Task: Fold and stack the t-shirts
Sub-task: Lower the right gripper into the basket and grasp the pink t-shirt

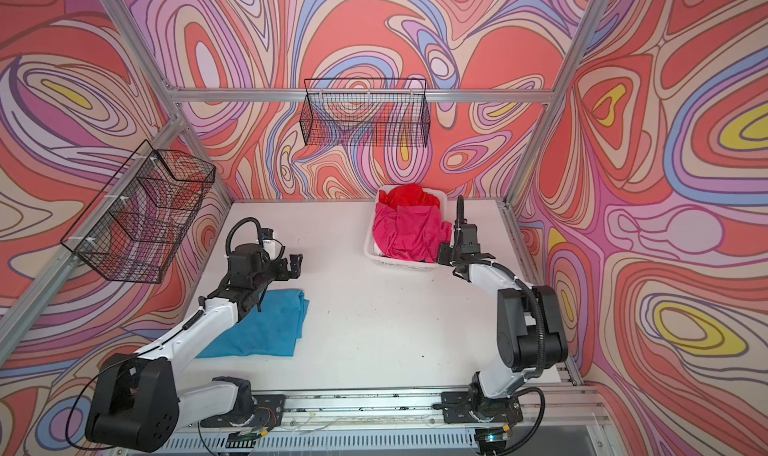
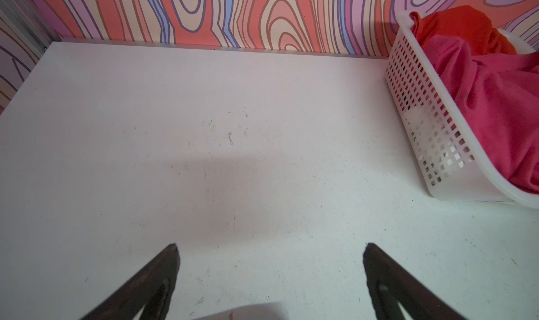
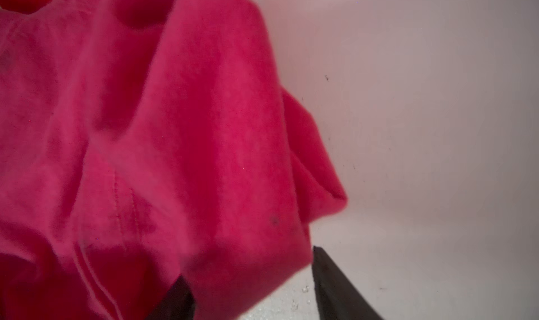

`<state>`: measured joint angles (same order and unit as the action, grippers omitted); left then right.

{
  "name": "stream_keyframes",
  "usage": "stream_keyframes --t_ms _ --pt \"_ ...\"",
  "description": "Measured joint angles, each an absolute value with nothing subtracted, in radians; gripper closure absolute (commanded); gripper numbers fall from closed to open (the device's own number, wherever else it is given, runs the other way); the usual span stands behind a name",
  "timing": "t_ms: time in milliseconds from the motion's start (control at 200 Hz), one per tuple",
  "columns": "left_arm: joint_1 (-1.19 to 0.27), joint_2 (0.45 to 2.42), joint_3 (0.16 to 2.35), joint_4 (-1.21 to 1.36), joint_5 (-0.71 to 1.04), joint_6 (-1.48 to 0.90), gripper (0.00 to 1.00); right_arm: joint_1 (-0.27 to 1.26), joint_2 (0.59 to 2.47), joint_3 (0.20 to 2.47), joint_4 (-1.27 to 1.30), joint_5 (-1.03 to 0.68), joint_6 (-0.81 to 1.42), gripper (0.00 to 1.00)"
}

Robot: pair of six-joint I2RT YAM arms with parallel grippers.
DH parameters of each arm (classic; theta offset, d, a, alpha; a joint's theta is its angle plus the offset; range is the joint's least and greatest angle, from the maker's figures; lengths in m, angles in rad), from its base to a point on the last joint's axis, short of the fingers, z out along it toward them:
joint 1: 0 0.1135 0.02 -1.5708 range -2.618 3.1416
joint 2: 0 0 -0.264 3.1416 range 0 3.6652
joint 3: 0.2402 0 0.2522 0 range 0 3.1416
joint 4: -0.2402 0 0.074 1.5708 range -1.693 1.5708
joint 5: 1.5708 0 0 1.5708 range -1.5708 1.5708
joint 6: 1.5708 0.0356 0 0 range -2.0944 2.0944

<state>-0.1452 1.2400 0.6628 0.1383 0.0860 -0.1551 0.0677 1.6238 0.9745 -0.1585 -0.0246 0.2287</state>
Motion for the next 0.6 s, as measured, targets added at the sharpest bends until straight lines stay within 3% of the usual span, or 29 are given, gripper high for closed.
stream_keyframes --t_ms 215,376,601 --pt "-0.148 1.24 0.663 0.122 0.086 -0.155 0.0 0.034 1.617 1.023 -0.302 0.096 0.204 0.52" --pt "-0.158 1.25 0.663 0.119 0.09 -0.157 0.0 0.001 1.599 1.067 -0.448 0.167 0.186 0.35" --pt "-0.184 1.262 0.663 0.093 0.13 -0.183 0.0 0.037 1.444 1.145 -0.638 0.175 0.218 0.28"
